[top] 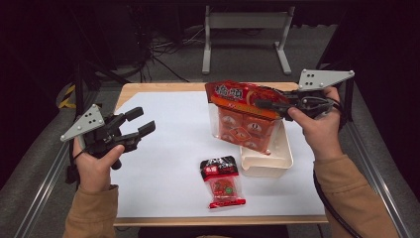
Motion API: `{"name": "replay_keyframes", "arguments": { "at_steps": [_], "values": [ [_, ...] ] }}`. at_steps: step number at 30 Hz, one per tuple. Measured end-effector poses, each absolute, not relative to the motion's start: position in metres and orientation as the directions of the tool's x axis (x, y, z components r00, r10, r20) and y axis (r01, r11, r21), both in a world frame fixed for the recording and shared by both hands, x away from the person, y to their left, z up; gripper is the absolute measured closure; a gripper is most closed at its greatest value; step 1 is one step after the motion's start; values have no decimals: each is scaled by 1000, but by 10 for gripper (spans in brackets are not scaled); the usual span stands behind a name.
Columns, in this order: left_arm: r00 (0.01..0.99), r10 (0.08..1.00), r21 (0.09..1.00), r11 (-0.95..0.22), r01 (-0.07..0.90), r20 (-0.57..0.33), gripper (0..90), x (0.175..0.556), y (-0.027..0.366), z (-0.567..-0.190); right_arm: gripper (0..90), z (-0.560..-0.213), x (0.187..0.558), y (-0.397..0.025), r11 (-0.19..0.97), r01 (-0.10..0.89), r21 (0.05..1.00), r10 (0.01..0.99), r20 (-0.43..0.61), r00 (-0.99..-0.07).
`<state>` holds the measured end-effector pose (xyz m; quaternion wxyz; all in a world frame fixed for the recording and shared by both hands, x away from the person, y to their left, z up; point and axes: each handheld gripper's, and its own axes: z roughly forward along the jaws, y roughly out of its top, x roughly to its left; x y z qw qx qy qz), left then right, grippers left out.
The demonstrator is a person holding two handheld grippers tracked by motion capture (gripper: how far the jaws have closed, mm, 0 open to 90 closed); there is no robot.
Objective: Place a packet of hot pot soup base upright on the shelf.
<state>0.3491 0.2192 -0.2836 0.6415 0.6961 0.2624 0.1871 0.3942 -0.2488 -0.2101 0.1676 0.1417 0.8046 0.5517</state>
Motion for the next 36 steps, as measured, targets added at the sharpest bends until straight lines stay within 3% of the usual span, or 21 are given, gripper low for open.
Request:
{"name": "replay_keyframes", "arguments": {
  "at_steps": [36],
  "values": [
    [789,608,988,-46,148,-90,365,354,221,-288,899,-217,395,-302,324,81,942,549,-118,-827]
  ]
}}
